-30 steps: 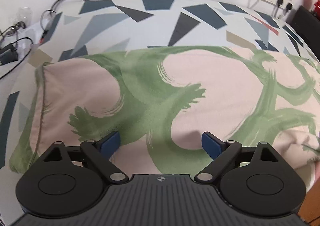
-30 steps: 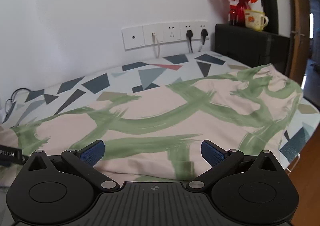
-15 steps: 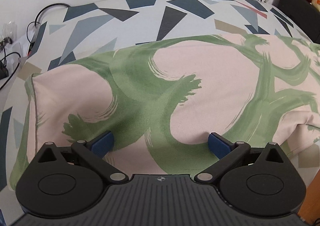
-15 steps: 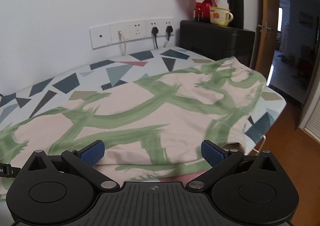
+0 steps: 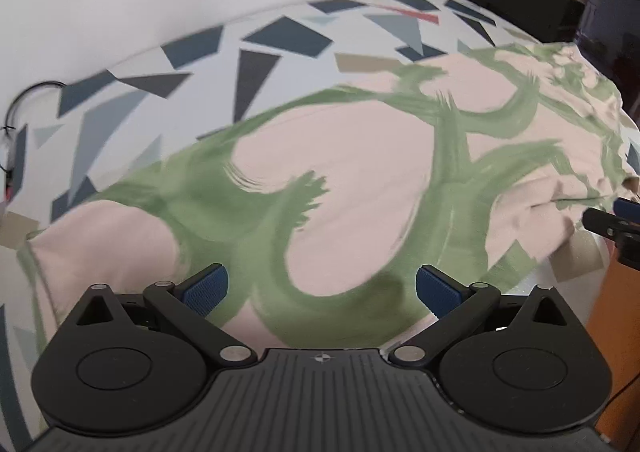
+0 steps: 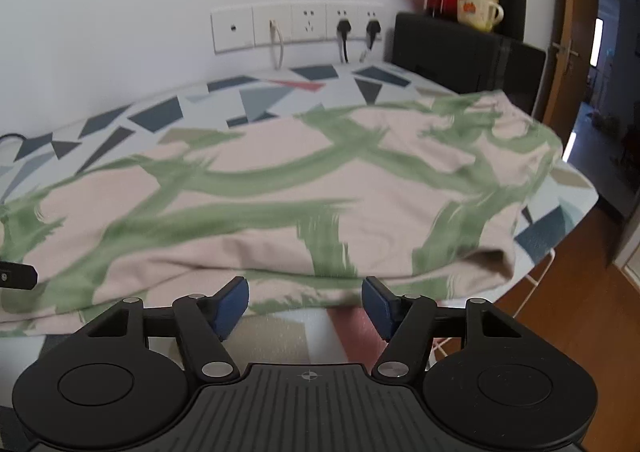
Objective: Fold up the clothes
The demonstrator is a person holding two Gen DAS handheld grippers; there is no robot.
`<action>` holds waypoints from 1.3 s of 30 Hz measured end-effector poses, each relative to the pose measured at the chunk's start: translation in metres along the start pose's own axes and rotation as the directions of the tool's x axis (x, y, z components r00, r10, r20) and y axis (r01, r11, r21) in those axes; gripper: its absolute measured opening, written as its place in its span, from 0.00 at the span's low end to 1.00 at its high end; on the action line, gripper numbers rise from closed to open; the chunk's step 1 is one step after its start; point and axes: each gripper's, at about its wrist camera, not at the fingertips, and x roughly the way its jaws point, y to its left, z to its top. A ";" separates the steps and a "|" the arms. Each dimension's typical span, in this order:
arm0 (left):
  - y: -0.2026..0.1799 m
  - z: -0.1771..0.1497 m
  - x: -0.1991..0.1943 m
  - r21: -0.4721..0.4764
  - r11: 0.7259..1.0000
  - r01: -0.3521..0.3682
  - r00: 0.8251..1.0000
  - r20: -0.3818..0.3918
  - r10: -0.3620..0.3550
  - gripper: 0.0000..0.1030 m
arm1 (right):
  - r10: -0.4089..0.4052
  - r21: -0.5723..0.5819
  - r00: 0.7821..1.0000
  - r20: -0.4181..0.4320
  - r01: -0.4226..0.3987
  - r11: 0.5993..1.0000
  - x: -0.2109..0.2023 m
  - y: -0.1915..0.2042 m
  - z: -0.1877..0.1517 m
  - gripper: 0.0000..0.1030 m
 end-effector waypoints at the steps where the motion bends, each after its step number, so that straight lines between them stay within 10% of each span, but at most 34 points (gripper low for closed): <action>1: 0.000 0.002 0.004 -0.015 1.000 0.005 1.000 -0.019 -0.006 0.99 | 0.009 0.014 1.000 -0.001 -0.009 1.000 0.002 -0.001 0.002 0.57; 5: -0.004 0.008 0.018 -0.057 0.998 0.022 0.997 -0.067 -0.025 0.99 | 0.128 0.222 0.991 0.027 -0.131 0.966 0.002 -0.017 0.017 0.57; 10: -0.009 0.007 0.023 -0.035 0.998 -0.053 0.997 -0.050 0.051 1.00 | 0.268 0.549 0.963 0.004 -0.226 0.804 0.015 -0.045 0.009 0.56; 22: -0.007 0.003 0.020 -0.004 0.999 -0.034 0.999 -0.017 0.034 1.00 | 0.273 0.840 0.955 0.119 -0.243 0.485 0.040 -0.095 -0.004 0.45; 35: 0.002 0.007 0.021 0.052 0.999 0.008 0.999 -0.037 -0.006 1.00 | 0.281 0.825 0.953 0.112 -0.247 0.508 0.051 -0.088 -0.001 0.36; 39: 0.011 0.006 0.020 0.091 0.995 0.034 0.999 -0.039 -0.030 1.00 | 0.221 0.874 0.967 0.126 -0.214 0.436 0.054 -0.113 -0.007 0.09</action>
